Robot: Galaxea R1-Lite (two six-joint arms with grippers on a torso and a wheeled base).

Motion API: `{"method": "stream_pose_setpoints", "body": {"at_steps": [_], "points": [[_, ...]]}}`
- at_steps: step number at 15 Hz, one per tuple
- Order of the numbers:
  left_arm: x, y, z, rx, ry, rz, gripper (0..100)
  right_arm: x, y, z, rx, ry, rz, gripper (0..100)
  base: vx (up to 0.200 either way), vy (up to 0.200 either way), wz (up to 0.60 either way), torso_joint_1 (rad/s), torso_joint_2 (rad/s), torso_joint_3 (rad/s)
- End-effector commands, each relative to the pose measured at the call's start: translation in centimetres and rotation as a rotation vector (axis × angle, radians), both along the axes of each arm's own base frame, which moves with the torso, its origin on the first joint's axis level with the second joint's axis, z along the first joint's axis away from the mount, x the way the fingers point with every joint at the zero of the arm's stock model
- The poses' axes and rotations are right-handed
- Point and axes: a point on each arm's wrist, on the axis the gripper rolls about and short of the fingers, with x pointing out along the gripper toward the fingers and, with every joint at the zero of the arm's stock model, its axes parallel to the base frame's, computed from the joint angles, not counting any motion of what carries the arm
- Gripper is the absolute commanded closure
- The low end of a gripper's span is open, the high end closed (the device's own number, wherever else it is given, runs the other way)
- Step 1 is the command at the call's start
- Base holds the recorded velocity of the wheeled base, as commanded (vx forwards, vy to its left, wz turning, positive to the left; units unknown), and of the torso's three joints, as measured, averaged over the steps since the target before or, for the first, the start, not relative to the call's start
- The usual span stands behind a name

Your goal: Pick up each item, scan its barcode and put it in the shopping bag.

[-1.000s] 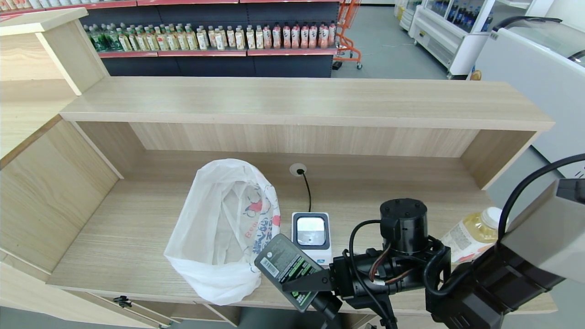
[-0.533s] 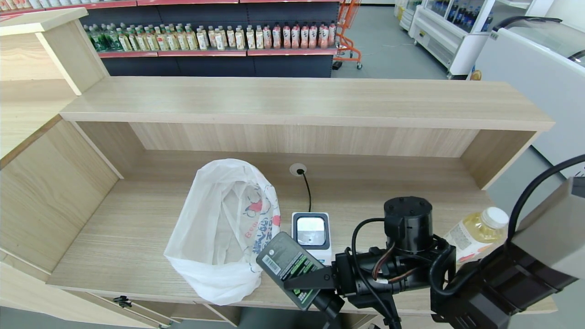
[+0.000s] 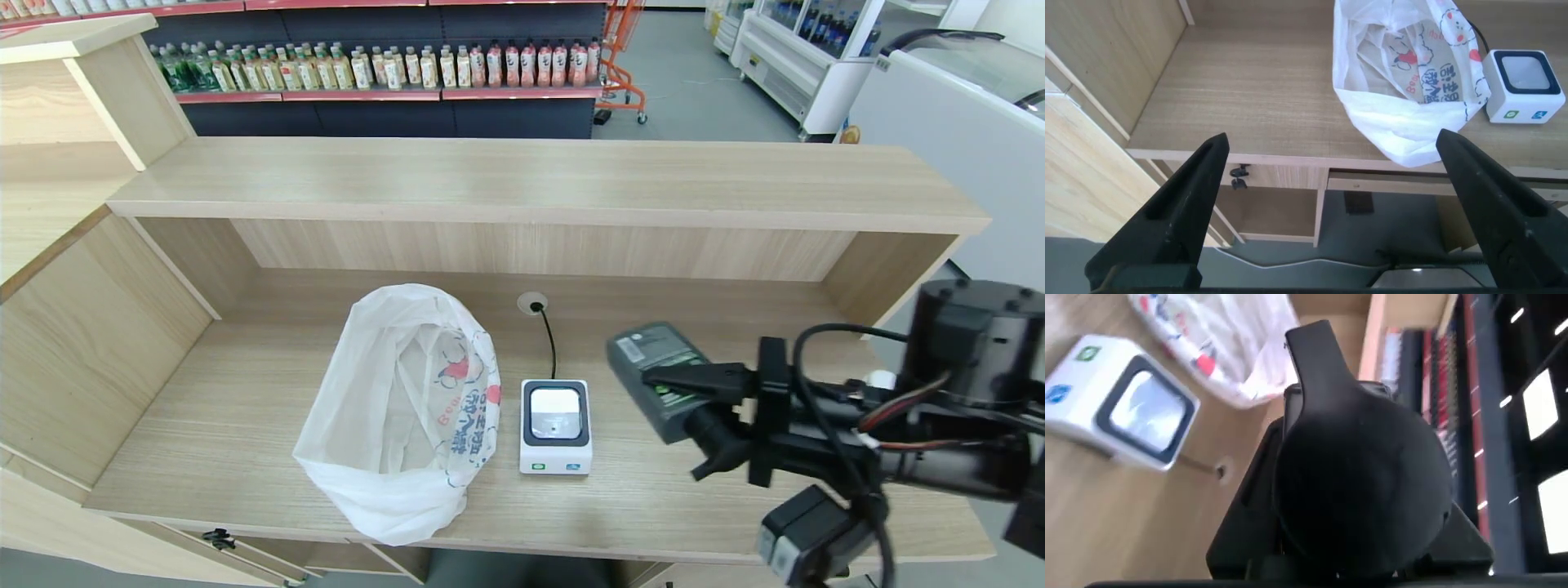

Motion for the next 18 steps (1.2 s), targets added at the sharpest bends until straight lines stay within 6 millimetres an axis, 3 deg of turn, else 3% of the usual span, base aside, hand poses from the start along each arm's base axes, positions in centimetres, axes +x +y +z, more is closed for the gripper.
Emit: {"method": "stream_pose_setpoints", "body": {"at_steps": [1,3,5,6,9,10,11,13,16,18], "points": [[0.0,0.0,0.0,0.0,-0.001,0.001,0,-5.2,-7.7,3.1,0.221,0.289,-0.375,100,0.0,0.0,0.0,0.0,0.0,0.0],[0.0,0.0,0.0,0.0,-0.001,-0.001,0,-6.5,-10.7,2.5,0.339,0.415,-0.484,100,0.0,0.0,0.0,0.0,0.0,0.0],[0.0,0.0,0.0,0.0,-0.001,-0.001,0,-8.8,-12.1,1.3,0.482,0.803,-0.615,100,0.0,0.0,0.0,0.0,0.0,0.0],[0.0,0.0,0.0,0.0,-0.001,-0.001,0,-8.9,-12.3,0.9,0.622,0.972,-0.676,100,0.0,0.0,0.0,0.0,0.0,0.0],[0.0,0.0,0.0,0.0,-0.001,0.001,0,-6.8,-11.4,0.4,0.979,1.492,-0.721,100,0.0,0.0,0.0,0.0,0.0,0.0],[0.0,0.0,0.0,0.0,-0.001,-0.001,0,-6.7,-11.3,0.4,0.985,1.502,-0.72,100,0.0,0.0,0.0,0.0,0.0,0.0],[0.0,0.0,0.0,0.0,-0.001,-0.001,0,-4.8,-9.5,0.5,1.104,1.727,-0.645,100,0.0,0.0,0.0,0.0,0.0,0.0],[0.0,0.0,0.0,0.0,-0.001,-0.001,0,-3.1,-7.3,0.6,1.15,1.884,-0.545,100,0.0,0.0,0.0,0.0,0.0,0.0],[0.0,0.0,0.0,0.0,-0.001,-0.001,0,2.8,-2.0,-2.3,1.23,1.851,-0.556,100,0.0,0.0,0.0,0.0,0.0,0.0],[0.0,0.0,0.0,0.0,-0.001,-0.001,0,4.7,0.9,-2.6,1.254,1.881,-0.523,100,0.0,0.0,0.0,0.0,0.0,0.0]]}}
